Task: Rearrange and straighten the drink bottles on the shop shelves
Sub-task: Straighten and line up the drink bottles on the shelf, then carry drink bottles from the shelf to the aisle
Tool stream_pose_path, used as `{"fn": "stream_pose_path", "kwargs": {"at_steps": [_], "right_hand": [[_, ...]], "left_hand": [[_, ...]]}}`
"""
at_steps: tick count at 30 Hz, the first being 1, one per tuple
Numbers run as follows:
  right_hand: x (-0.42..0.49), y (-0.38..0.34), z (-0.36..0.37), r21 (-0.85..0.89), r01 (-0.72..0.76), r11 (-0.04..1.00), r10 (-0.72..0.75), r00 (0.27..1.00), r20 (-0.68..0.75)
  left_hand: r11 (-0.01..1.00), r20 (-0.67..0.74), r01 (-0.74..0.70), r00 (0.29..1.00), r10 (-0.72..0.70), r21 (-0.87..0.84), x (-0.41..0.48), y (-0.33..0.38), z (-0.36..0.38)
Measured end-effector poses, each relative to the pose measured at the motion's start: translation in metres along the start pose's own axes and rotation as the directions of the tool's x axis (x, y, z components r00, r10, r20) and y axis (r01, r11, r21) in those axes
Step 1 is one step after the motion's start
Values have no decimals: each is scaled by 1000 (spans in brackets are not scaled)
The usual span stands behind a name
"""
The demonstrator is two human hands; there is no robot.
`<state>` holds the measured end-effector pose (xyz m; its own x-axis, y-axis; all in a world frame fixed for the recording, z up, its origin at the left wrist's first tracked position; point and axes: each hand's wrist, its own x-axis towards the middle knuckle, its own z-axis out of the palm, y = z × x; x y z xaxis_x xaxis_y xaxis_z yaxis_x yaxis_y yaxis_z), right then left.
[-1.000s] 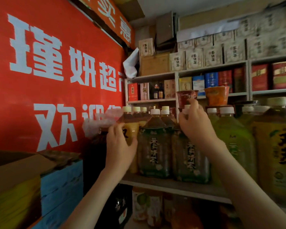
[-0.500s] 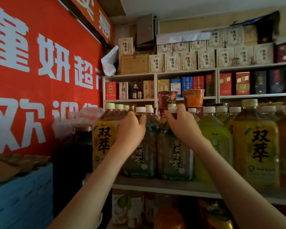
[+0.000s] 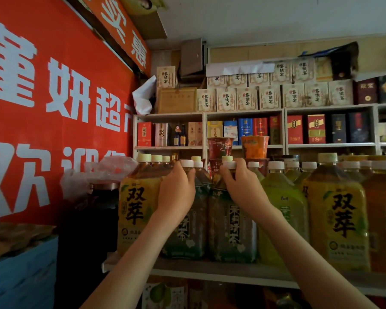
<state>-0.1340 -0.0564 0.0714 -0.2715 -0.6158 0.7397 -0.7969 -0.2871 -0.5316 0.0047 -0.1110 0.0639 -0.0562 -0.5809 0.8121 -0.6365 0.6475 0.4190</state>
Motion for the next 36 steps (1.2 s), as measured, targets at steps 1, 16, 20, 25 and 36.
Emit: {"fn": "stream_pose_path", "kwargs": {"at_steps": [1, 16, 20, 25, 36], "right_hand": [[0, 1, 0, -12, 3, 1000, -3, 1000, 8], [1, -1, -4, 96, -69, 993, 74, 996, -46], [-9, -7, -9, 151, -16, 988, 30, 995, -90], [-17, -21, -21, 155, 109, 982, -83, 983, -166], [-39, -66, -89, 178, 127, 976, -95, 979, -180]], "left_hand": [[1000, -16, -6, 1000, 6, 11, 0, -1, 2], [984, -107, -107, 990, 92, -145, -2, 4, -23], [967, -35, -165, 986, 161, -193, -3, 3, -35], [948, -116, -194, 979, 169, -253, -17, 8, -36], [924, -157, -250, 965, 213, -288, -39, 50, -82]]}}
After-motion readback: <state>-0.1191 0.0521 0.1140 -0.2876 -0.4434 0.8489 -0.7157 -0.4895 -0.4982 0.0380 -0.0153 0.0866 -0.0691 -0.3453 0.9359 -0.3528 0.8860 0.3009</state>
